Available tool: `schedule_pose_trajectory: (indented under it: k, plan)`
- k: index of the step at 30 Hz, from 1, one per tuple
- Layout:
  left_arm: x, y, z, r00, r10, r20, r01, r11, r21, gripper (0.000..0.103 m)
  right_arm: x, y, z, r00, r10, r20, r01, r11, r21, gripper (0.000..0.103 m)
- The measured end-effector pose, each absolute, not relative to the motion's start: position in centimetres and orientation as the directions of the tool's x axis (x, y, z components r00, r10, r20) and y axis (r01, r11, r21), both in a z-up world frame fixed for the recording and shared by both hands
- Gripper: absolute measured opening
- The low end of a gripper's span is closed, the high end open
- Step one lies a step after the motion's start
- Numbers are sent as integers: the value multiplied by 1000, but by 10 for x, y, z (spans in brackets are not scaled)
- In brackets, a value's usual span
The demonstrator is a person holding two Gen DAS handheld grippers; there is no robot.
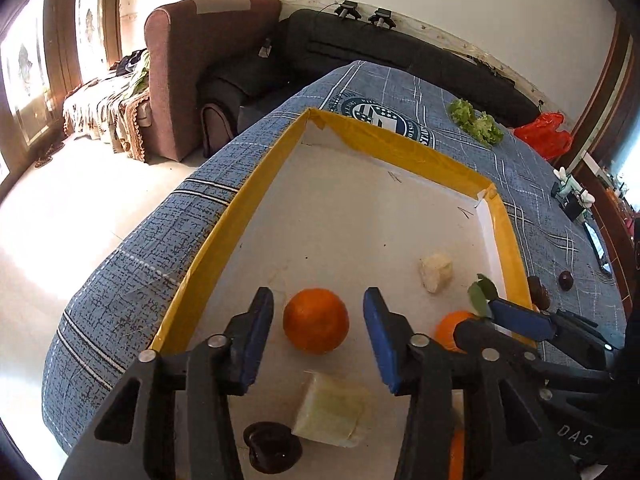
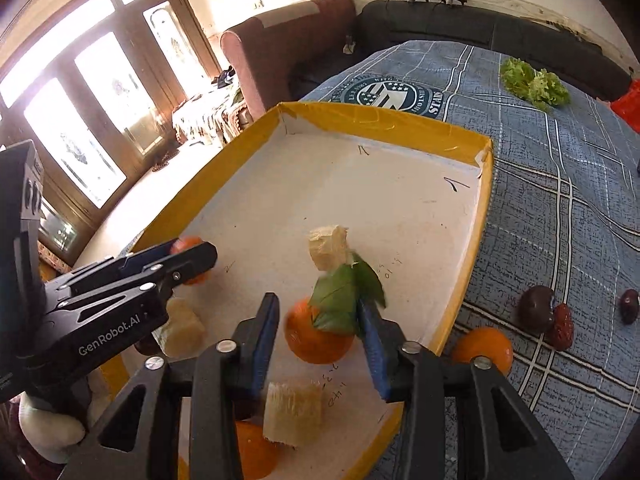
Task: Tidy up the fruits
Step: 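Carry both mandarins over the yellow tray and open both grippers, then grasp a mandarin with the right gripper while the left grasps a dark plum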
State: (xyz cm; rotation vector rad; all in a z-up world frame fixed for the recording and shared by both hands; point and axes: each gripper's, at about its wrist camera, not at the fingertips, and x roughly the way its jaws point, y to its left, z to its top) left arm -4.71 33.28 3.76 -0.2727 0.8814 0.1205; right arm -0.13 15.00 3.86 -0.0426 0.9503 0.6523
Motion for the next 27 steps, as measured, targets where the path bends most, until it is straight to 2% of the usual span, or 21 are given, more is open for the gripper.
schedule_pose_trajectory:
  k: [1, 5, 9, 12, 20, 24, 27]
  plan:
    - [-50, 334, 40, 640, -11, -768, -218, 956, -196, 53, -3, 148, 42, 408, 510, -757, -537, 805, 253, 60]
    - [-61, 336, 52, 660, -20, -751, -232, 945, -229, 57, -9, 137, 58, 445, 514, -733, -538, 808, 240, 60]
    - [-79, 330, 74, 702, -27, -712, -230, 937, -262, 69, -14, 104, 79, 495, 524, -693, -506, 822, 259, 60]
    - [-92, 319, 89, 734, -51, -677, -203, 935, -291, 73, -15, 65, 92, 552, 494, -671, -450, 855, 258, 62]
    - [-110, 272, 97, 751, -142, -644, -111, 935, -336, 74, -12, -6, 78, 584, 412, -699, -313, 909, 275, 65]
    - [-113, 254, 94, 742, -160, -651, -66, 949, -308, 74, -4, -12, 61, 570, 381, -728, -281, 923, 263, 65]
    - [-114, 251, 93, 740, -155, -655, -54, 956, -287, 74, 2, -6, 53, 549, 411, -728, -307, 909, 282, 65]
